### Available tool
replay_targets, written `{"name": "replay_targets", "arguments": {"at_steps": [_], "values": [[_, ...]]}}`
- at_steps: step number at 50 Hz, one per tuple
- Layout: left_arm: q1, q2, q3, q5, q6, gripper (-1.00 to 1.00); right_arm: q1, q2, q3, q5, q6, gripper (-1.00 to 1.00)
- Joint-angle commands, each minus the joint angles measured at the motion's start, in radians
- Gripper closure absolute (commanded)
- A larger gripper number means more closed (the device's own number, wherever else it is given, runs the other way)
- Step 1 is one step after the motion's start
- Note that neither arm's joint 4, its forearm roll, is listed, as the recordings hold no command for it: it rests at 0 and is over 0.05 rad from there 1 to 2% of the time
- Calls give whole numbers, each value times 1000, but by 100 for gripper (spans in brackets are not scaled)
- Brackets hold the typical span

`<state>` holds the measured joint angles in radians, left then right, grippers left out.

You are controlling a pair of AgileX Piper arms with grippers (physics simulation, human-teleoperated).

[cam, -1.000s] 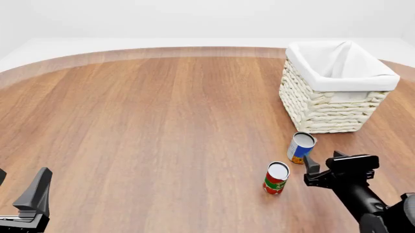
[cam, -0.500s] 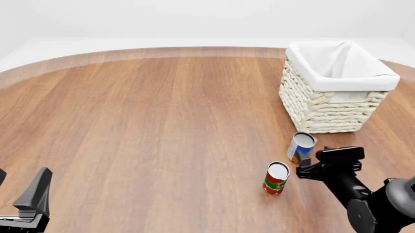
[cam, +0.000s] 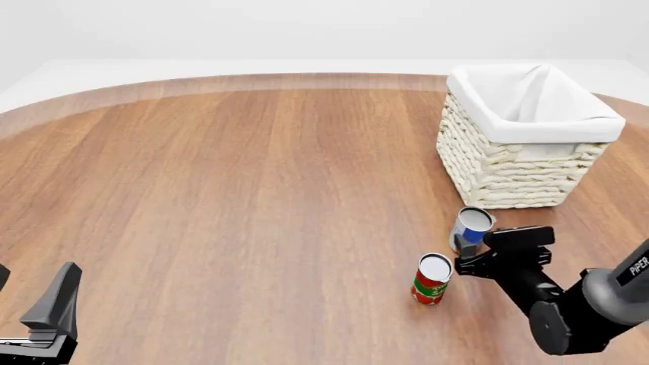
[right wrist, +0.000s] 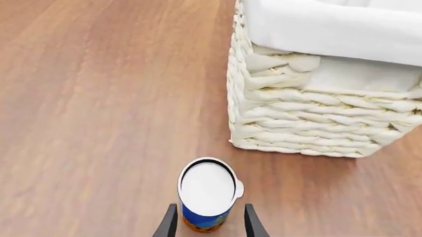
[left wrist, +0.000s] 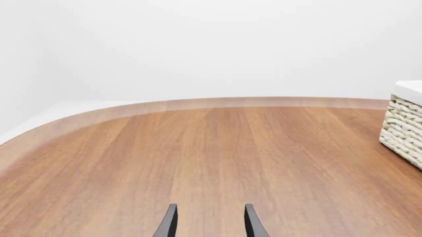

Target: Pick up the alphabet soup and the cream cheese box, and put them in the basket.

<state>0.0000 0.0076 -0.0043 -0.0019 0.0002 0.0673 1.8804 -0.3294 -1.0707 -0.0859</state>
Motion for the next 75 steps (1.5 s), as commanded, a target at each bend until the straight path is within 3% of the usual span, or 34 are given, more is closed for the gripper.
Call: {"name": "replay_targets", "arguments": {"at_steps": [1,48,49,75], "values": [[0,0,0,0,0,-100,5,41,-21,0,16,-100],[0,0,0,0,0,-100,14,150,-77,-19,47,-100],[0,0,0,0,0,-100,15,150,-78,-20,48,100],[0,0,0,0,0,-100,13,15,-24,5,20,100]]}}
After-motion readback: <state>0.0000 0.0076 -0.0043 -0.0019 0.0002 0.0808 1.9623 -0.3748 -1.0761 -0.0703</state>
